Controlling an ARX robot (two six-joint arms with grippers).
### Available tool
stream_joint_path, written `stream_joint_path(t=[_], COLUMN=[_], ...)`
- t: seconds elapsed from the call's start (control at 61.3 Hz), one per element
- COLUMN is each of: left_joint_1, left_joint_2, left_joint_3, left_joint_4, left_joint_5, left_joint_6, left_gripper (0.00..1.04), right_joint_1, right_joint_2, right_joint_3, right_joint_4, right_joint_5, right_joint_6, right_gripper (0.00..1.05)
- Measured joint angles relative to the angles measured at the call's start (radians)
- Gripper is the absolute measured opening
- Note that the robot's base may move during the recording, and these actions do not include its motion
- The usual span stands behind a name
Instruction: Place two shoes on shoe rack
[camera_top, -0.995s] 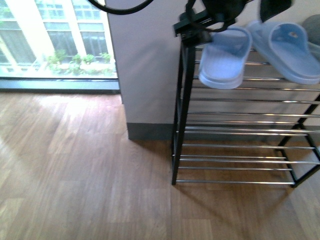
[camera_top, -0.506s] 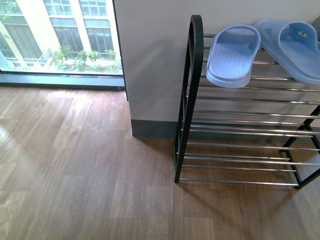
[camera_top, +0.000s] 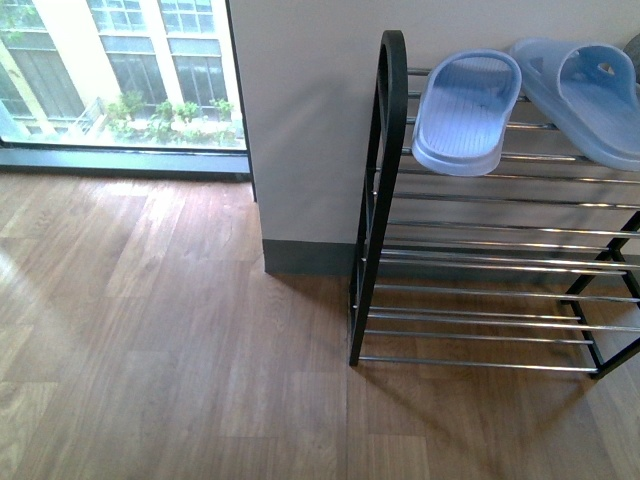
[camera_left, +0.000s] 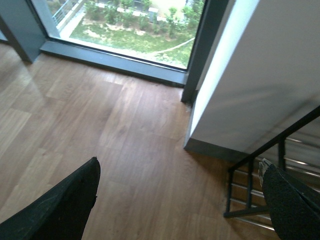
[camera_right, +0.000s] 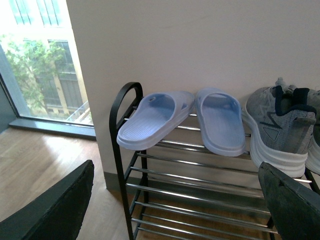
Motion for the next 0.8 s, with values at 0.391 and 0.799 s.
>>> stream_joint_path(t=[0.391, 0.799], left_joint_1=[0.117, 0.228], left_joint_2=[-0.224, -0.468], left_joint_3=[-0.476, -0.662], left_joint_4=[0.727, 0.663], left_joint_5=[0.200, 0.329], left_joint_6=[0.244, 0.255], left_gripper=[0.25, 0.01], right_joint_1=[0.000, 0.001], right_joint_2=[0.000, 0.000], right_joint_3=[0.000, 0.000], right_joint_4=[0.000, 0.000], right_joint_5=[0.000, 0.000], right_joint_6=[0.000, 0.000], right_gripper=[0.95, 0.95])
